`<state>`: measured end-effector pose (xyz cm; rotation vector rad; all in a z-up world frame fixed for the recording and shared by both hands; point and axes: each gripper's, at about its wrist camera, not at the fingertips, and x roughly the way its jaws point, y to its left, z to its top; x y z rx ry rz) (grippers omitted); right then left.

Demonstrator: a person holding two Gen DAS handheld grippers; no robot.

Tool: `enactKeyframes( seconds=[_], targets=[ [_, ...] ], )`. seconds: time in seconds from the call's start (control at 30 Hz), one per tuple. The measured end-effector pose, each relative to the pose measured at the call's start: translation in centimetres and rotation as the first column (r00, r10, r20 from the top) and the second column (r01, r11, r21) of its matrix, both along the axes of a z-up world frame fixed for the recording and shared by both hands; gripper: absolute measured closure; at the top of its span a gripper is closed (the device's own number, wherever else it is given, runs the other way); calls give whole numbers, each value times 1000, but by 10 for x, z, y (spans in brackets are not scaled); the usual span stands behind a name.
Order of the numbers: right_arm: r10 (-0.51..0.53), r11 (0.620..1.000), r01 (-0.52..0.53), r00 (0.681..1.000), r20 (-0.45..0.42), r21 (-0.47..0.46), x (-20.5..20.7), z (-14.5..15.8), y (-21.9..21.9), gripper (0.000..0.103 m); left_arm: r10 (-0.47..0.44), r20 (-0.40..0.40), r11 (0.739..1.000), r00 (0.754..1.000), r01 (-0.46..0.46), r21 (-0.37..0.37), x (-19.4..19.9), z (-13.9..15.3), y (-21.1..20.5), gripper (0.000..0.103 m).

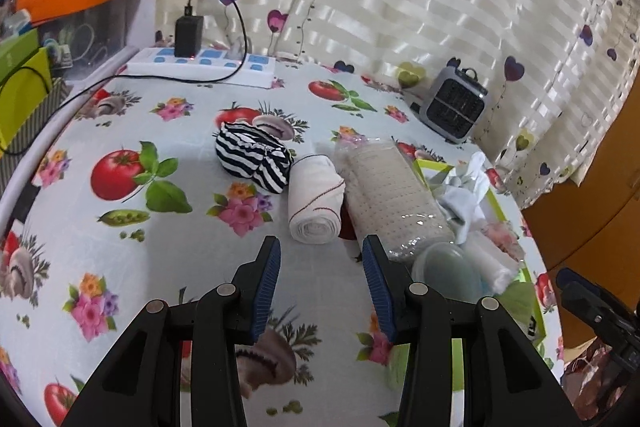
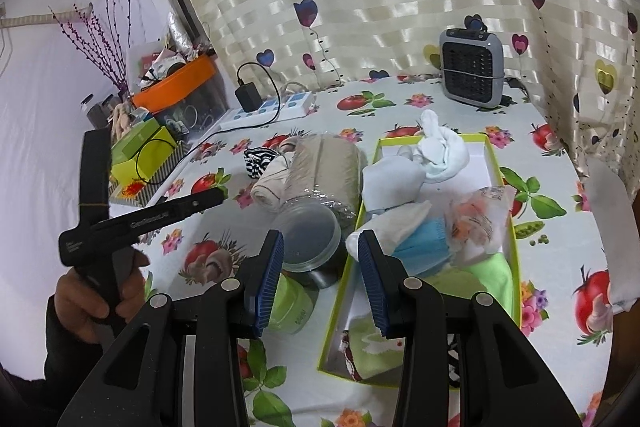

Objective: Organize soft objects
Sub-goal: 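Grasp the white rolled towel with the left gripper while the right moves toward the striped sock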

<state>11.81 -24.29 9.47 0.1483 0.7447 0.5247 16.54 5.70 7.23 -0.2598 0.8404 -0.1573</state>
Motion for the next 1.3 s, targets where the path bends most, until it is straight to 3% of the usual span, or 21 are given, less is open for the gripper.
enactKeyframes(
  seconds=[0.3,0.73,1.0,1.3],
  targets=[
    [29,999,-29,1000,8,-14,15,1,13,63,-11,-17,1000,1000,11,-14,44,-15,-1,61],
    [35,999,-35,999,-3,-33,30,-4,19,63,-38,-106,999,994,37,-14,82,-51,-13,61],
    [69,996,-68,997,22,-64,40,6,32,63,-30,-74,1000,997,30,-1,65,-49,-6,64],
    [188,977,-183,982,30,-113,72,19,73,63,27,-41,999,999,-29,-46,27,-42,27,64]
  ],
)
